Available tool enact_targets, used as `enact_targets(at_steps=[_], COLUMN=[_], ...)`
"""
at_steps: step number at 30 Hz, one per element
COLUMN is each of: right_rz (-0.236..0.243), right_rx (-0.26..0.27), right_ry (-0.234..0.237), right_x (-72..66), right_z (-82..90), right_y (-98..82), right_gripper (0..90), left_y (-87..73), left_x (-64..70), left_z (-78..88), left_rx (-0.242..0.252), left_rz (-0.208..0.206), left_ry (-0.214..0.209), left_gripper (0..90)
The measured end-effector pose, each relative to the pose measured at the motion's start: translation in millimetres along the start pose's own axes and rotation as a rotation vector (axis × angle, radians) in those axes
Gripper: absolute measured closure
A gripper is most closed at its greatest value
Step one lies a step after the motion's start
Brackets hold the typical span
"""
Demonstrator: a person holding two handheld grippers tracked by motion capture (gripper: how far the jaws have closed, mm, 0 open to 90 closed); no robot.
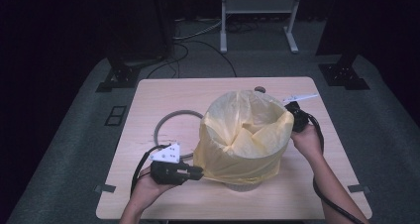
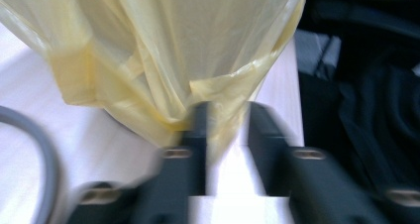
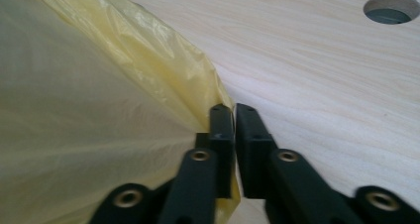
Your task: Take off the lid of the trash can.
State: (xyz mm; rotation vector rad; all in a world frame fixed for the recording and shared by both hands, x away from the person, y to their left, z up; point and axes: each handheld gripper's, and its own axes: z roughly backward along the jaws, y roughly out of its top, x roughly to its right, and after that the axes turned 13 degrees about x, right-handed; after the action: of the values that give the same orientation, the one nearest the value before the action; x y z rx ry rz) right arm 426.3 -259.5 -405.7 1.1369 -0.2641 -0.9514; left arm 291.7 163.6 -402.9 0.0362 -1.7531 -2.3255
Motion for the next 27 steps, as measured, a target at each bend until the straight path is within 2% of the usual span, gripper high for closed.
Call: enact_targets(at_steps=[1, 2, 3, 6, 9, 13, 17, 18, 19, 20, 21, 22, 27], right_rz=[0.000, -0.004, -0.006, -0.009, 0.002, 0.032, 0.101, 0.125, 0.125, 0.160, 0.160, 0.213, 0.251], right_rx=[0.019, 0.039, 0.060, 0.118, 0.161, 0.219, 0.251, 0.256, 0.256, 0.262, 0.262, 0.276, 0.277], right_ry=[0.004, 0.009, 0.008, -0.004, -0.009, 0.024, 0.118, 0.134, 0.134, 0.197, 0.197, 0.238, 0.371], right_x=[0.3, 1.0, 2.0, 5.1, 6.7, 5.2, 4.3, 4.7, 4.7, 4.3, 4.3, 2.9, -2.5], right_z=[2.1, 4.9, 8.1, 21.4, 39.0, 62.5, 81.3, 85.2, 85.2, 92.8, 92.8, 96.8, 102.4], right_y=[1.2, 2.7, 4.5, 12.0, 21.9, 36.6, 41.3, 40.5, 40.5, 37.3, 37.3, 33.1, 25.1], right_gripper=[69.2, 63.8, 58.2, 49.4, 45.9, 32.4, 22.1, 20.1, 20.1, 15.3, 15.3, 12.0, 10.2], left_y=[0.0, 2.5, 2.5, 11.6, 19.6, 29.8, 38.1, 39.8, 39.8, 41.6, 43.1, 46.4, 56.1], left_x=[0.0, 1.0, 1.0, 4.5, 5.7, 0.3, -5.4, -6.7, -6.7, -8.6, -10.2, -13.2, -21.4], left_z=[0.0, 6.7, 6.7, 25.1, 38.9, 46.2, 43.0, 41.4, 41.4, 39.1, 37.2, 34.6, 28.0], left_rx=[0.000, 0.034, 0.034, 0.104, 0.171, 0.195, 0.203, 0.201, 0.201, 0.196, 0.194, 0.192, 0.193], left_rz=[0.000, -0.006, -0.006, -0.021, -0.019, -0.004, 0.013, 0.018, 0.018, 0.022, 0.027, 0.033, 0.019], left_ry=[0.000, 0.022, 0.022, 0.058, 0.092, 0.119, 0.117, 0.121, 0.121, 0.122, 0.120, 0.111, 0.108], left_gripper=[61.9, 54.2, 47.4, 34.1, 27.3, 18.8, 7.4, 4.7, 1.4, 0.0, 0.0, 0.0, 0.0])
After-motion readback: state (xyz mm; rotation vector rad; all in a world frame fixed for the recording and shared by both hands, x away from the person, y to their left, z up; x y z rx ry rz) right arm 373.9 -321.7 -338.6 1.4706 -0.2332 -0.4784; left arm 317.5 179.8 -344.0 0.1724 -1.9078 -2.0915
